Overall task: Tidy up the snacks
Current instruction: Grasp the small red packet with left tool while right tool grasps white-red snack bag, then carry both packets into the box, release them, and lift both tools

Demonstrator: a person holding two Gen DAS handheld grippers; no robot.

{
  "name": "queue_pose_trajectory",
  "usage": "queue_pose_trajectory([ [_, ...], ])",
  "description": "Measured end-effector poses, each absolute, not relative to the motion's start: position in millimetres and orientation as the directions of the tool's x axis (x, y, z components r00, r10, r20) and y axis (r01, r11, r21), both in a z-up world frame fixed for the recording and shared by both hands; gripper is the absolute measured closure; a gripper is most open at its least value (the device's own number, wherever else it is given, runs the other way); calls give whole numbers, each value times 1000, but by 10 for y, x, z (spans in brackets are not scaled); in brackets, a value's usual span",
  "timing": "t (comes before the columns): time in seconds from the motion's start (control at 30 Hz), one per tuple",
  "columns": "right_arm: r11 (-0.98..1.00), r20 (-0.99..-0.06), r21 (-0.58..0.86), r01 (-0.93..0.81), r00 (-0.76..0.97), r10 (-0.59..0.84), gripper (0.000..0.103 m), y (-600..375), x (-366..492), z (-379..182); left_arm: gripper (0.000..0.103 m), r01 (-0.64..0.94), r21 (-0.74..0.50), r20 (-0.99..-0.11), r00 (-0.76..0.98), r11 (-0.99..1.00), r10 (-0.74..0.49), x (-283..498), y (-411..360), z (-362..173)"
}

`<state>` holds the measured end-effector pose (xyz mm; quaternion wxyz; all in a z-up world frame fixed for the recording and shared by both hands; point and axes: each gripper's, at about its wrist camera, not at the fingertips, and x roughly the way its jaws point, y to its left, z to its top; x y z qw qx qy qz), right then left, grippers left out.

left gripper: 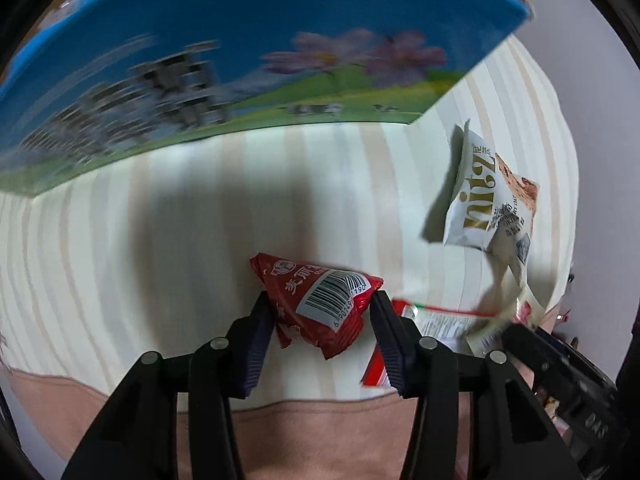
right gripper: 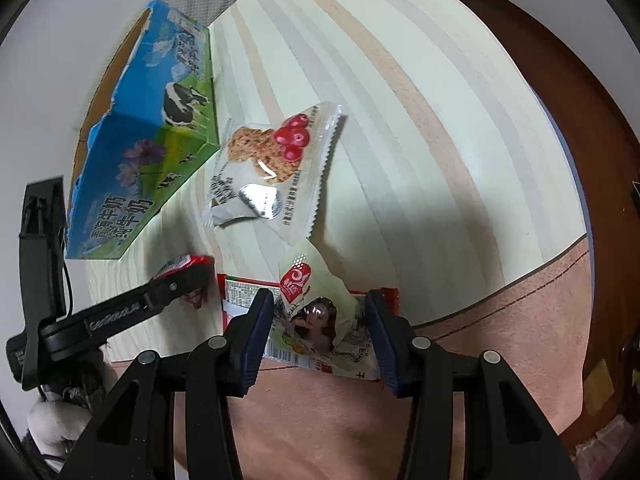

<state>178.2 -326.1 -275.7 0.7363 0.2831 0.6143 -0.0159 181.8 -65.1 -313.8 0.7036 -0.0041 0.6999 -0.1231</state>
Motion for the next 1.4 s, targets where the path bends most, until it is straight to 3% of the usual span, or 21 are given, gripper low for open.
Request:
queue_pose_trajectory([
  [0.27, 862, -918, 393, 321, 195, 346, 59, -3033, 1932, -2823, 58, 119, -187, -981, 20, 975, -191, 1509, -213, -3028],
  [0.4, 878, -932, 360, 314, 154, 327, 51, -2909, 2059, -2897, 58, 87, -187, -982, -4, 979, -187, 1449, -72, -3195],
  [0.53, 928, -956, 289, 237, 121, 267, 36, -2640, 2145, -2923, 58, 69, -192, -981, -14, 979, -191, 1409, 54, -3353],
  [0.67, 966, -975, 203, 159, 121, 185, 37, -2460, 2132, -2941, 58, 65, -194, -981, -13, 979, -193, 1421, 58, -3415],
  [0.7, 972, -978, 184, 150, 128, 165, 47, -2435, 2129, -2944, 58, 66, -193, -981, -13, 979, -192, 1446, 33, -3415],
  [1.07, 965, -959, 217, 148, 217, 182, 47, -2494, 2017, -2708, 58, 120, -183, -981, 34, 976, -189, 1566, -153, -2965],
  [1.4, 951, -909, 299, 77, 328, 259, 47, -2434, 1948, -1954, 58, 148, -277, -948, 119, 949, -295, 1583, -142, -2217],
])
